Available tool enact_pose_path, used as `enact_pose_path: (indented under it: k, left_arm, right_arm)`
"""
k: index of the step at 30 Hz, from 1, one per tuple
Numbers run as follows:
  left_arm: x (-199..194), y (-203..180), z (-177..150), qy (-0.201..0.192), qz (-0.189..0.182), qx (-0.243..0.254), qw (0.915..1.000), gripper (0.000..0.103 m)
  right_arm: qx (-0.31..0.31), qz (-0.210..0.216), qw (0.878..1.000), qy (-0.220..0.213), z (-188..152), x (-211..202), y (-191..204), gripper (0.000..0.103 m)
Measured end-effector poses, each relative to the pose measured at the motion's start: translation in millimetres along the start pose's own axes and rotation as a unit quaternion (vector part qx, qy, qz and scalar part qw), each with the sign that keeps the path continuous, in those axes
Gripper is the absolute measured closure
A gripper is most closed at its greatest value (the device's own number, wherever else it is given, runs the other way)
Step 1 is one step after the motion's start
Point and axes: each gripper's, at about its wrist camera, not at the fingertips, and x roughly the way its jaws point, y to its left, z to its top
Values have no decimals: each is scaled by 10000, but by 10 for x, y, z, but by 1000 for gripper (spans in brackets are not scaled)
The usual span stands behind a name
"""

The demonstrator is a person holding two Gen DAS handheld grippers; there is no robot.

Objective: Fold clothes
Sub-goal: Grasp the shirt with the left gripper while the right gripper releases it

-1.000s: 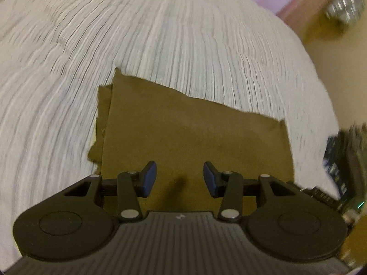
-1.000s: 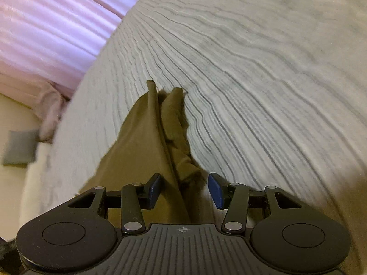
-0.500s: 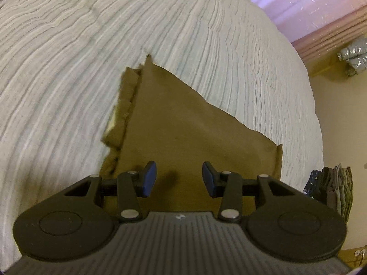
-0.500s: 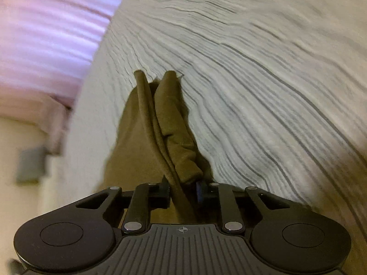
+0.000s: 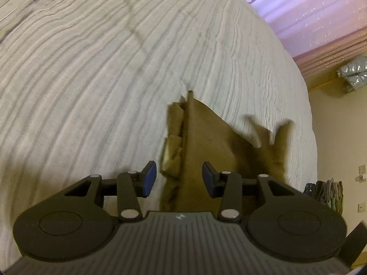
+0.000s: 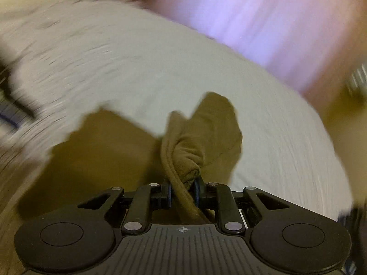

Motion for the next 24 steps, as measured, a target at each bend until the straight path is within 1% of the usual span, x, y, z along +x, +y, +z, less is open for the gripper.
enact_pose_path:
  k: [2,3,4,5,6,7,8,9,10,13,15,17,19,20,21,22,23,24]
  left_arm:
    - [-6,91,19,37,-14,-57,10000,65]
    - [-2,127,21,64,-25,-86,9999,65]
    - [6,153,17,103,-41,-120,9999,65]
    - [15,170,11,142,-70,-146,9998,65]
    - [25,170,2,182,-123,-158,9996,65]
    - [39,163,-7,220,-183,-164,9995,65]
    - [57,142,-17,253,-254,-158,9992,65]
    - [78,116,-26,286,-324,-154,9989,65]
    - [104,79,-33,317,-393,-152,9986,65]
    - [179,-74,-86,384,-657,-129,9970,65]
    - [273,-177,-117,494,-860,-144,9950,64]
    - [390,-271,-153,632,-1057,-180,9922,62]
    - [559,-317,-181,706,-1113,-275,9909,62]
    - [642,-332,-193,726,-1121,-326,9905,62]
    - [721,-338,-199,736,-1117,-386,9903,62]
    - [791,-329,-196,729,-1095,-458,9902,62]
    - [861,-320,-194,723,-1073,-530,9902,62]
    - [915,-314,-190,711,-1055,-595,9901,62]
  right_arm:
    - [-532,106,9985,12,-23,40,416,86]
    - [-785,146,9967,131,-85,97,590,77]
    - [-1127,183,9929,343,-140,180,749,66]
    - [-1280,175,9910,347,-162,213,819,52]
    - [-1431,166,9890,350,-185,246,888,51]
    - [-1456,207,9886,328,-184,219,874,51]
    - [-1347,335,9898,326,-180,170,795,46]
    - [-1237,462,9907,324,-175,121,717,38]
    - [-1128,502,9919,300,-167,63,650,36]
    - [-834,573,9947,166,-228,-181,426,36]
    - [-399,576,9974,174,-304,-352,209,36]
    - [129,560,9982,162,-376,-484,-47,36]
    - [835,562,9948,183,-440,-528,-349,36]
    - [1232,581,9904,220,-472,-526,-504,36]
    - [1752,642,9821,268,-509,-491,-674,36]
    - [2364,850,9675,287,-556,-444,-863,36]
    - [2946,1240,9470,313,-592,-379,-1041,36]
    - [3480,1698,9213,352,-642,-314,-1197,36]
